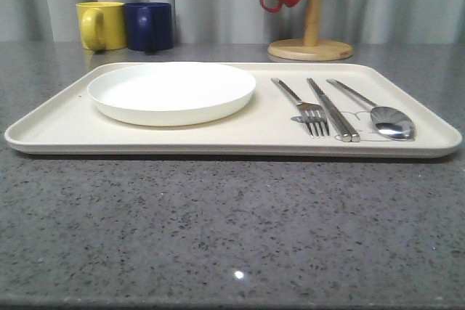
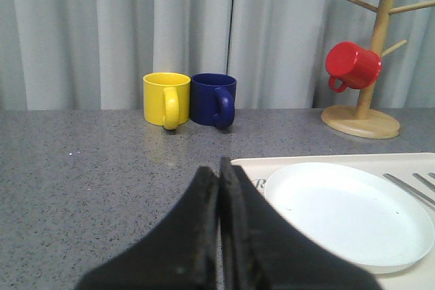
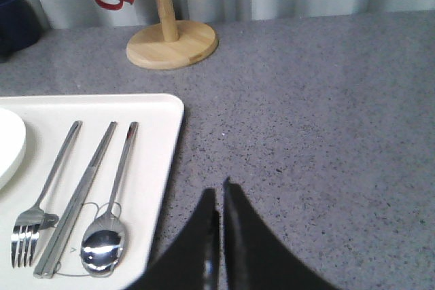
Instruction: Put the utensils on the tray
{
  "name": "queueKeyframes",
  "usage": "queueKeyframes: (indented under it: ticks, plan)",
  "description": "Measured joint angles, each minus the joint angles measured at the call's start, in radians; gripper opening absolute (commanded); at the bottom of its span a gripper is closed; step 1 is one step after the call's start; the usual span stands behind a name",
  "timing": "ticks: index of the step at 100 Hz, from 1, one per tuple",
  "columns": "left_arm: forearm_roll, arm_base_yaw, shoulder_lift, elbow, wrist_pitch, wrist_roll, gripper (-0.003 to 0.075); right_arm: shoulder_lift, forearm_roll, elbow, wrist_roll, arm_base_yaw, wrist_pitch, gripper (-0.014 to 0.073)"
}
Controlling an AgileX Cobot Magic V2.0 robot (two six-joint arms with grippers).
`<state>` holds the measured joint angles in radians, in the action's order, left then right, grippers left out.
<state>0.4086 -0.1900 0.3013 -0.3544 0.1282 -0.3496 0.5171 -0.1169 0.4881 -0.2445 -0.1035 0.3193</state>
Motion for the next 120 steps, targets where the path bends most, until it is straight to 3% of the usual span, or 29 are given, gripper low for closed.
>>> queueKeyframes:
  ticks: [82, 120]
  plan:
    - [0.0, 0.0, 0.0, 0.0, 0.0, 0.0, -0.0018, -0.007, 0.0, -0.005, 0.0, 0.0, -0.01, -0.0069]
    - [0.0, 0.0, 0.0, 0.0, 0.0, 0.0, -0.0018, -0.332, 0.09, -0.228, 0.088, 0.1, -0.084, -0.0069]
